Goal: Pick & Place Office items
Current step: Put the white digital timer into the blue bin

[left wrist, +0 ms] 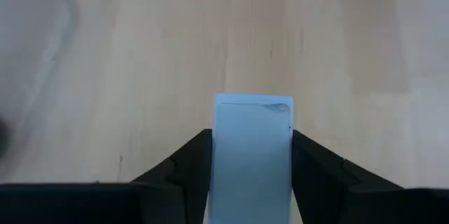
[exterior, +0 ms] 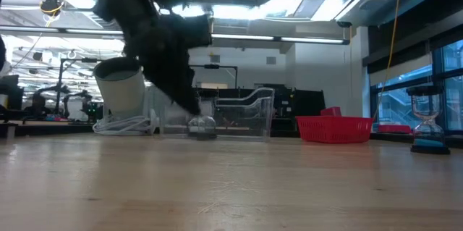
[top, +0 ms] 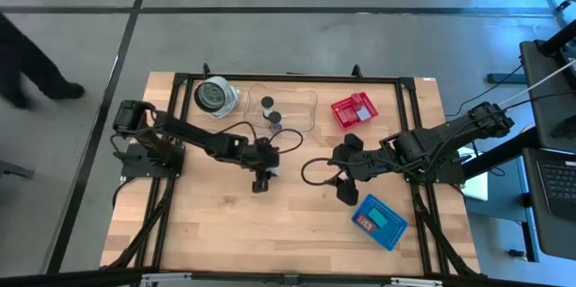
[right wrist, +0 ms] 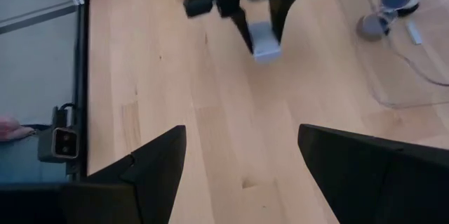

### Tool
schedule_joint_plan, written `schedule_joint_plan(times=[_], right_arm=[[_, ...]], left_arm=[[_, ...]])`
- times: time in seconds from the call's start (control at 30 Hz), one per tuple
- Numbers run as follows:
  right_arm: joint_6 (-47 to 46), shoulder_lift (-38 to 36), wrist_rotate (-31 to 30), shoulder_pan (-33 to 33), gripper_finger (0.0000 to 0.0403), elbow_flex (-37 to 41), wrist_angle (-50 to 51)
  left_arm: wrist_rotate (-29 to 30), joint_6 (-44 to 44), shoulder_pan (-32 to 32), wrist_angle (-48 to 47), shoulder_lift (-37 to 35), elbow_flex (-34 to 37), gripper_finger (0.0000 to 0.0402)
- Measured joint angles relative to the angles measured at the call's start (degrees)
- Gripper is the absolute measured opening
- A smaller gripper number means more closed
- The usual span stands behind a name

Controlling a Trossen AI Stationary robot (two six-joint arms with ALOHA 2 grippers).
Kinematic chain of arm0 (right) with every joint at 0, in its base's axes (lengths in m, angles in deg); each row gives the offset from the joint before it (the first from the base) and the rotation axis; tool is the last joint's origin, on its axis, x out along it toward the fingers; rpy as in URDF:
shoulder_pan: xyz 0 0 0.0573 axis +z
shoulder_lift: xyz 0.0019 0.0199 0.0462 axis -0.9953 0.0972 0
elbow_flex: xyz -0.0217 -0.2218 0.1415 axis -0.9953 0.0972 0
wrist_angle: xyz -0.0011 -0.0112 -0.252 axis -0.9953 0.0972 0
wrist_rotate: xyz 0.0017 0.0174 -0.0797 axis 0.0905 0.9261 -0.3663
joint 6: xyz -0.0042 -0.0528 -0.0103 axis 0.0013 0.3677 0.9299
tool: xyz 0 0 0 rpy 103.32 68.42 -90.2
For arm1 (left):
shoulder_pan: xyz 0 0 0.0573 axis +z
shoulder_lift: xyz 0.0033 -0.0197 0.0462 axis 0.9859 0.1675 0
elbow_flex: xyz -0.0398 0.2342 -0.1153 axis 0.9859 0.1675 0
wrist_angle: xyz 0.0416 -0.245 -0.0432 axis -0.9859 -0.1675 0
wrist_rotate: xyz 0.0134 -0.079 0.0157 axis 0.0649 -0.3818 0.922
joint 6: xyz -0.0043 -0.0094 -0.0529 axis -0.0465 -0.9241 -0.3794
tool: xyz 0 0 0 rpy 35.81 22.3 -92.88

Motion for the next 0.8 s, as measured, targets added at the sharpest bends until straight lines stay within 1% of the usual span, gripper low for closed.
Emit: schedule_joint_plan(times=[0.2,0.3,0.37,0.43,0.53,0.6,0.7,0.8], right_arm=[[0.86,0.00,0.46,0.19,0.0280,0.00,-0.03],[7.06,0.00,0.16,0.99,0.0280,0.02,-0.31],[13.29,0.00,-2.24,1.79,0.0280,0.02,-0.79],[21.41,0.00,-6.66,2.84,0.0277,0.02,-1.54],[35.95,0.00,-13.03,4.61,0.0269,0.04,-3.23],[45.59,0.32,-15.43,5.45,0.0262,0.04,-6.19],[59.46,1.42,-16.12,6.04,0.0252,0.04,-12.71],[68.04,2.90,-14.39,6.16,0.0244,0.04,-19.39]], left_arm=[[3.83,-1.95,-2.68,5.85,-6.63,-0.04,0.0153],[2.79,-1.50,-4.02,10.02,-9.86,-0.07,0.0153],[1.09,-1.45,-4.73,13.18,-11.45,-0.12,0.0153],[-0.68,-1.47,-5.42,15.20,-13.00,-0.13,0.0153],[-2.69,-1.54,-6.21,18.80,-14.62,-0.17,0.0153],[-3.64,-2.06,-6.58,21.28,-14.93,-0.17,0.0153],[-6.44,-2.40,-6.80,24.51,-14.99,-0.17,0.0153],[-8.09,-3.03,-6.80,26.59,-14.84,-0.17,0.0153]])
